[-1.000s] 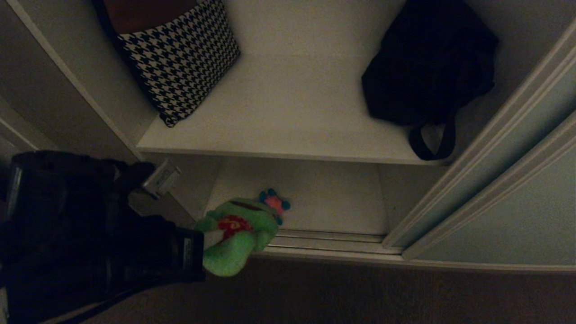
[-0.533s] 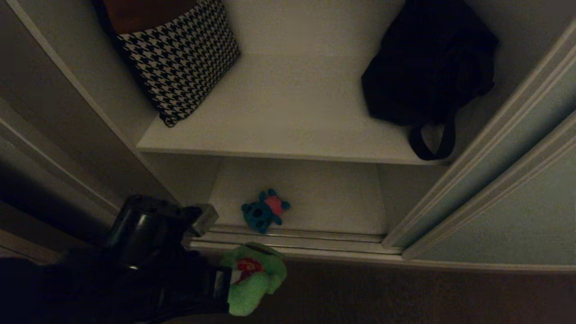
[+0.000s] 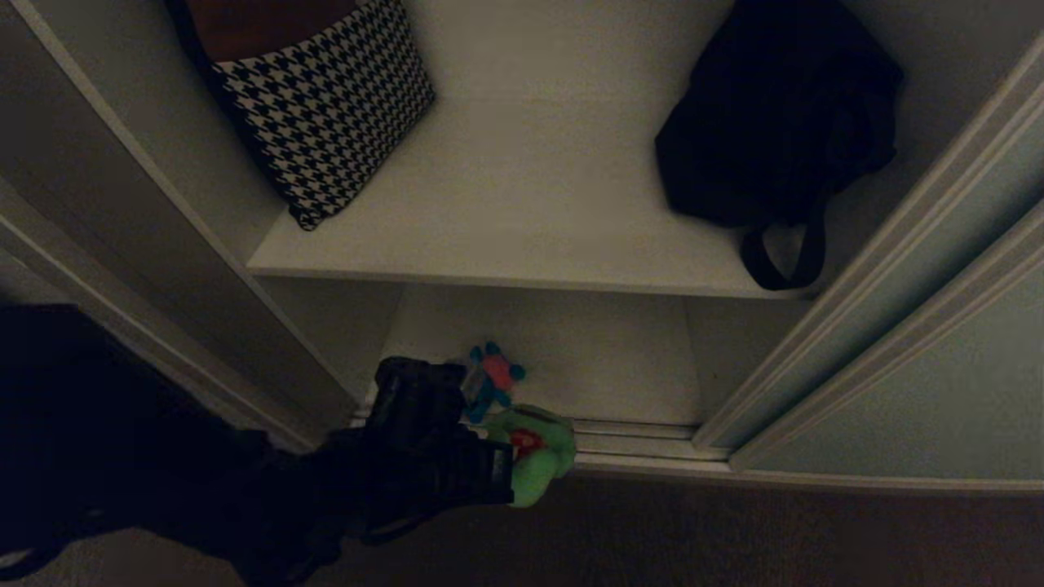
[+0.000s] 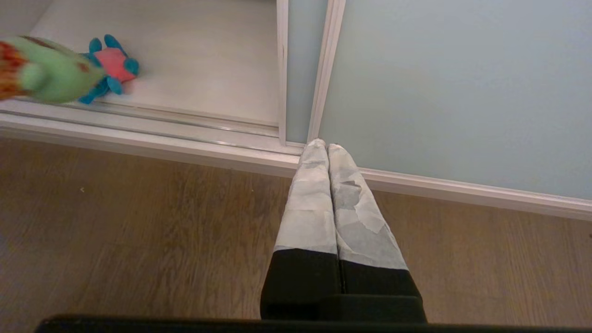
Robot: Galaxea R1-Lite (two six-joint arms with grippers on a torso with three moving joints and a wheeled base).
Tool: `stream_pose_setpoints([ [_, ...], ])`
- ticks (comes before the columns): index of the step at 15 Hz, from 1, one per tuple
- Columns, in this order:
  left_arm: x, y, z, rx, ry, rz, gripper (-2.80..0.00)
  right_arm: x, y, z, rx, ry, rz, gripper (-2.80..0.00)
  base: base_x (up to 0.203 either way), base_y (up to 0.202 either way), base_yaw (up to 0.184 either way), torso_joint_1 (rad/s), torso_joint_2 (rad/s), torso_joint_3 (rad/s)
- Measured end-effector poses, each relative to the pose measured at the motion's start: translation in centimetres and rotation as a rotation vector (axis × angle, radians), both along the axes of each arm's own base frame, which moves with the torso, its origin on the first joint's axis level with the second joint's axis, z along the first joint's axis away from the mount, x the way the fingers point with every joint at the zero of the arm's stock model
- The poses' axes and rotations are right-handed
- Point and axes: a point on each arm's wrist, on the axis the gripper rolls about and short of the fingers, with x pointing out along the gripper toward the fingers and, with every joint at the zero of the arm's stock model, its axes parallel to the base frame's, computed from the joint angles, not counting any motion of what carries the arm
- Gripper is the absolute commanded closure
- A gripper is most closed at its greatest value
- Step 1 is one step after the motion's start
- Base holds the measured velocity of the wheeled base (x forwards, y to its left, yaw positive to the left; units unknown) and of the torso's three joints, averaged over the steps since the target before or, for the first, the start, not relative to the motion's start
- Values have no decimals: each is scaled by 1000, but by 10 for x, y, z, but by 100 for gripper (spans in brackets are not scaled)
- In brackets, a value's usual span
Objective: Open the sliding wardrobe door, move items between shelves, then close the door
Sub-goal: Place the green doll on the lower shelf
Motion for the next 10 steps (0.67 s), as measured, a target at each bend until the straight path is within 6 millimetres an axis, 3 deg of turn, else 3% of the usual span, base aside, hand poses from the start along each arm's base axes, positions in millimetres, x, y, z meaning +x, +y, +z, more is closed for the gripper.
stream_pose_setpoints([
  [7,50,-33,-44,7,-60,-4,0,0,0,0,0,0,0,0,0,0,0,0,0,0],
  [10,79,-51,-56,-17,-182,35,0,0,0,0,0,0,0,0,0,0,0,0,0,0],
])
